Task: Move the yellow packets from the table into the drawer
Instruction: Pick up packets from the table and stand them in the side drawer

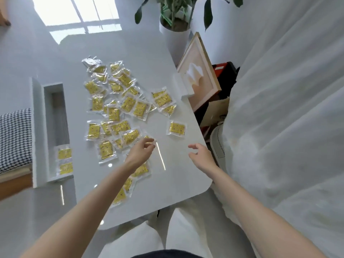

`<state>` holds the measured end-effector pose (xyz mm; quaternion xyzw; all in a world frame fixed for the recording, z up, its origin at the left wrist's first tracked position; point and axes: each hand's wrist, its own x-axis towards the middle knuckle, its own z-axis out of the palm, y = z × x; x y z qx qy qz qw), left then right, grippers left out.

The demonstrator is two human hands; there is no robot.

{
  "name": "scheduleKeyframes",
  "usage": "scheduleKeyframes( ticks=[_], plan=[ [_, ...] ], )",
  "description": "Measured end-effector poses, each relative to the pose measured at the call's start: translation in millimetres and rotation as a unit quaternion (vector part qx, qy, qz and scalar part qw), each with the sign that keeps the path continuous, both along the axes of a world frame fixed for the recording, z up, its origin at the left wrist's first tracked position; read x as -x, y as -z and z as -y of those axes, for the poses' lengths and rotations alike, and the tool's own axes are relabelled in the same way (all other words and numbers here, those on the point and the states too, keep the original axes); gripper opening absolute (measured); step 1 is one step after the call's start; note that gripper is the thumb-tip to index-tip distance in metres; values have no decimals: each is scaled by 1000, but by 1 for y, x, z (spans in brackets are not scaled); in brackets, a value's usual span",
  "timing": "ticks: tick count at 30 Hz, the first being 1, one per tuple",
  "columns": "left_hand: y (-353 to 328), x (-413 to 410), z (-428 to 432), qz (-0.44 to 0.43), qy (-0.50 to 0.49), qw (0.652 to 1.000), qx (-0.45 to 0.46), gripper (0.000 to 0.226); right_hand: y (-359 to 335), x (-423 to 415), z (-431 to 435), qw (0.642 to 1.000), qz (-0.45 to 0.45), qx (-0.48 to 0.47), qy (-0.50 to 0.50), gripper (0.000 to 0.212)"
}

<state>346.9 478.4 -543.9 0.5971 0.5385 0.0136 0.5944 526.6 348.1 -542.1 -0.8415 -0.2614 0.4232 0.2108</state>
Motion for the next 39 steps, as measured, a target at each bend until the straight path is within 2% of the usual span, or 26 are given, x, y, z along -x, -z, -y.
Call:
scheduleKeyframes(
  ticks=[7,16,19,22,24,28,31,34,39],
  plan=[
    [38,-27,-15,-17,-89,996,2,30,62,-53,-67,998,-10,36,-55,40],
    [141,-68,-38,-26,-169,985,10,30,195,-94,-142,989,9,51,-136,48],
    [174,-73,-40,-22,-186,982,21,29,237,-106,-153,981,60,43,-180,60],
    [208,-77,-38,-41,-195,980,5,28,271,-113,-155,961,148,43,-228,70],
    [222,-79,-39,-67,-189,979,-27,33,278,-113,-155,946,196,26,-258,66],
    [250,-76,-50,-182,-149,965,-119,51,281,-103,-148,935,176,26,-307,29],
    [265,-68,-63,-277,-95,944,-153,70,282,-93,-141,970,63,2,-234,18],
    [275,-58,-71,-323,-44,923,-202,82,281,-84,-138,989,-39,-25,-141,19],
    [281,-54,-74,-360,-3,907,-218,73,272,-83,-151,991,-57,-101,-59,17]
  ],
)
